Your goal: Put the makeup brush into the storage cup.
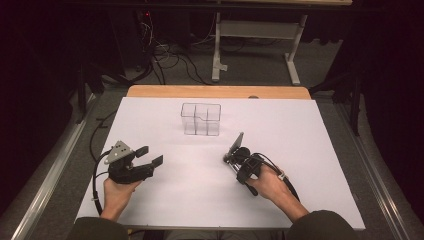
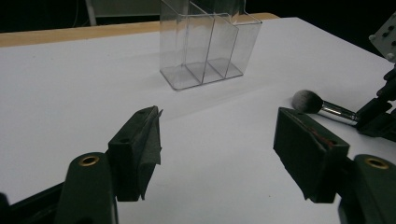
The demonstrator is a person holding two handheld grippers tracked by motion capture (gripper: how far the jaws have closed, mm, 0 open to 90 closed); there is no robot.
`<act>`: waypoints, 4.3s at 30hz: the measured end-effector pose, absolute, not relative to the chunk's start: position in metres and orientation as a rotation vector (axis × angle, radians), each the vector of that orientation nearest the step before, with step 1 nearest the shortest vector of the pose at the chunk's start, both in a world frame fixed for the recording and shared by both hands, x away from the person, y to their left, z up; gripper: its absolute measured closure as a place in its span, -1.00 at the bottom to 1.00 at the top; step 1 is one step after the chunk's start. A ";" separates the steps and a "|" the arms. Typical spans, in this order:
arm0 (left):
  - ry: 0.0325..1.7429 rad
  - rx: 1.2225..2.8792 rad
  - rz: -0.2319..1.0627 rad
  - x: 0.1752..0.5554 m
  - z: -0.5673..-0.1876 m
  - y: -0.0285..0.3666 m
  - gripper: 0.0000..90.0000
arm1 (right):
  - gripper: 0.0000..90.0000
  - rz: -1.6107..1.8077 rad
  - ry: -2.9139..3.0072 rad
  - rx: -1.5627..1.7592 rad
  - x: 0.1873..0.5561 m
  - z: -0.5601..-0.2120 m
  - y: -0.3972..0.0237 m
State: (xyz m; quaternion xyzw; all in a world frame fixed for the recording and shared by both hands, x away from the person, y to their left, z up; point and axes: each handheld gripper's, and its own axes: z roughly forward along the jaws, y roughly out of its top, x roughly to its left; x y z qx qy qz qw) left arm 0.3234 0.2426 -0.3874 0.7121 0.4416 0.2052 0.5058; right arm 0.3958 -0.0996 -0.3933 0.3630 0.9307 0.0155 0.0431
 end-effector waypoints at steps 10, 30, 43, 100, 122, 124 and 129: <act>1.066 1.719 0.495 0.324 -0.388 0.242 -0.29 | 0.69 0.047 2.870 1.065 0.396 -0.393 -0.100; 1.066 1.711 0.489 0.323 -0.387 0.243 -0.28 | 0.70 0.141 2.865 1.086 0.391 -0.388 -0.108; 1.069 1.709 0.489 0.323 -0.387 0.243 -0.27 | 0.70 0.285 2.861 1.060 0.386 -0.380 -0.114; 0.997 1.777 0.414 0.321 -0.385 0.222 -0.25 | 0.70 0.967 2.695 0.987 0.348 -0.360 -0.144; 0.837 1.880 0.352 0.318 -0.379 0.191 -0.12 | 0.70 1.074 2.623 1.009 0.346 -0.362 -0.146; 0.833 1.873 0.358 0.318 -0.378 0.189 -0.14 | 0.70 1.085 2.621 1.006 0.345 -0.361 -0.147; 0.820 1.869 0.356 0.319 -0.376 0.185 -0.14 | 0.70 1.100 2.612 1.009 0.346 -0.360 -0.148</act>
